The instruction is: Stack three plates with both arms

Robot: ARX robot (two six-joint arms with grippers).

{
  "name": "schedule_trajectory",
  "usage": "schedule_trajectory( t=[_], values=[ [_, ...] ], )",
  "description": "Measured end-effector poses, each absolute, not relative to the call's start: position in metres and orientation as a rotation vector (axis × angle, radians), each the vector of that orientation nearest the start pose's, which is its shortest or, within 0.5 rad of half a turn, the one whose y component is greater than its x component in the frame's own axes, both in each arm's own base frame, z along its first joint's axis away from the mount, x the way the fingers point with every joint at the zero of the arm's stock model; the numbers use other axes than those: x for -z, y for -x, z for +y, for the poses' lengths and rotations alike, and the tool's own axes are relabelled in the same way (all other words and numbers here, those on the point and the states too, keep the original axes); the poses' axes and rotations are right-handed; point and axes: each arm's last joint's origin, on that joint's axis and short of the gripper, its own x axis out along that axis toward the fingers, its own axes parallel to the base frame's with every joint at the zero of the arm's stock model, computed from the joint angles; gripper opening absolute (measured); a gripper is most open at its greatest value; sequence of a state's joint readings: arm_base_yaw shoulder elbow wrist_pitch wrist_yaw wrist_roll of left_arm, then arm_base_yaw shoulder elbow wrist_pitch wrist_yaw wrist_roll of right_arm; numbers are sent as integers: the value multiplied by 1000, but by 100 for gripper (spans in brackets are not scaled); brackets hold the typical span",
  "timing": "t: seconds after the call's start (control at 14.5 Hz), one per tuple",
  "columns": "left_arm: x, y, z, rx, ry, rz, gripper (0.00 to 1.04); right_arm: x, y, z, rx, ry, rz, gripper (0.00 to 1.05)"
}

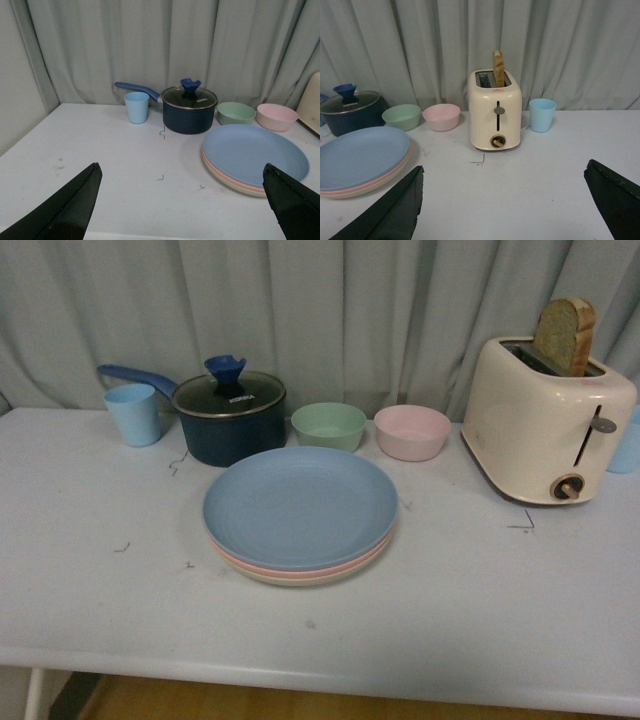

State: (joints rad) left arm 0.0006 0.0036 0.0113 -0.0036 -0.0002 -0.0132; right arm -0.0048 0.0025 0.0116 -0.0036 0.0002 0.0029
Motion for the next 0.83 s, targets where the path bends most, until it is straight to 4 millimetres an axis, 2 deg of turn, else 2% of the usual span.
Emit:
schedule_trajectory(
  t=[0.83],
  values=[
    [-167,-97,0,-1,13,-4,98,-167,-97,0,5,-3,-6,98]
  ],
)
